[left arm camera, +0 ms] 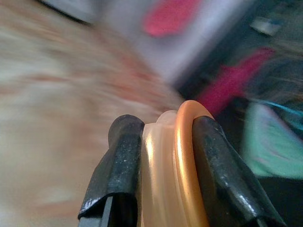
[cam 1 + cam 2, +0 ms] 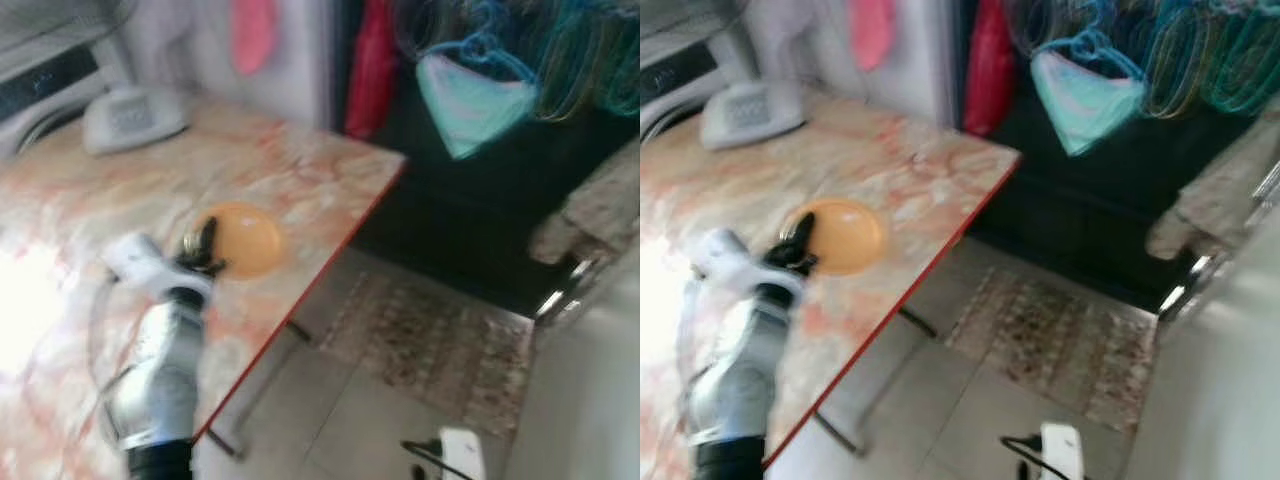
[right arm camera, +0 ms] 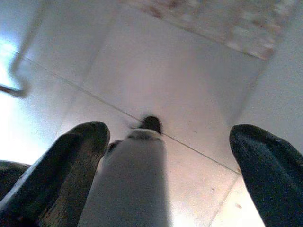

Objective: Restocking fridge

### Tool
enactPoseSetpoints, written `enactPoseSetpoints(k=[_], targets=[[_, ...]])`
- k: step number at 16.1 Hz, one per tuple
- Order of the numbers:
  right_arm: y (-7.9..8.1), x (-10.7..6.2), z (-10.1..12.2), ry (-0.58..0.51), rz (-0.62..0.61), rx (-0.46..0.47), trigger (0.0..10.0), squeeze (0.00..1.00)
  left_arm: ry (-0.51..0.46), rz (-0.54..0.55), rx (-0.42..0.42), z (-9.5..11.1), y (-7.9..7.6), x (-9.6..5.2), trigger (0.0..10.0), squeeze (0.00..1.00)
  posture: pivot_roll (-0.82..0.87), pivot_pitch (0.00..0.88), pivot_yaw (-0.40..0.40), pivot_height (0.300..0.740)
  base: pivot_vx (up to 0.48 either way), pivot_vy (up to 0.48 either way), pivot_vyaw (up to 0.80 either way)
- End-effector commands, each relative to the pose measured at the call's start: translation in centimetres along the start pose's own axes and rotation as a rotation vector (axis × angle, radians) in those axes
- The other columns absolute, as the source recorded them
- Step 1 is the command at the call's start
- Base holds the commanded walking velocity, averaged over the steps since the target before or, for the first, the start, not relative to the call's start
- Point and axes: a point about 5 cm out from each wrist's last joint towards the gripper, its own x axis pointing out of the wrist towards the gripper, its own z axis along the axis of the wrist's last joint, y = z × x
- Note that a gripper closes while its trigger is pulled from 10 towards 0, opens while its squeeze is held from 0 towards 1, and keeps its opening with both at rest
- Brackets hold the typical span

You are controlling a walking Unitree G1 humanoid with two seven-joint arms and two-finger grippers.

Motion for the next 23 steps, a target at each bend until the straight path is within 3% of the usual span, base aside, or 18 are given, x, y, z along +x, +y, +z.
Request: enactPoseSetpoints(k=[1, 16, 23], targets=[[0.3, 0.0, -0.1, 0.001, 0.006, 0.008, 10.0, 0.00, -0.025, 0.003, 0.009, 0.7, 0.3, -0.1, 10.0, 0.00, 0.05, 0.077, 0.071, 0.740, 0.000, 0.000, -0.79], [0.3, 0.0, -0.1, 0.002, -0.002, 0.020, 10.0, 0.00, 0.019, -0.045, -0.011, -0.3, -0.3, 0.0, 10.0, 0.00, 0.04, 0.085, 0.067, 0.740, 0.000, 0.000, -0.80], [0.2, 0.0, 0.0, 0.000, -0.001, 0.016, 10.0, 0.00, 0.010, 0.007, -0.002, -0.4, 1.1, 0.0, 10.0, 0.00, 0.03, 0.089, 0.054, 0.740, 0.000, 0.000, -0.80]])
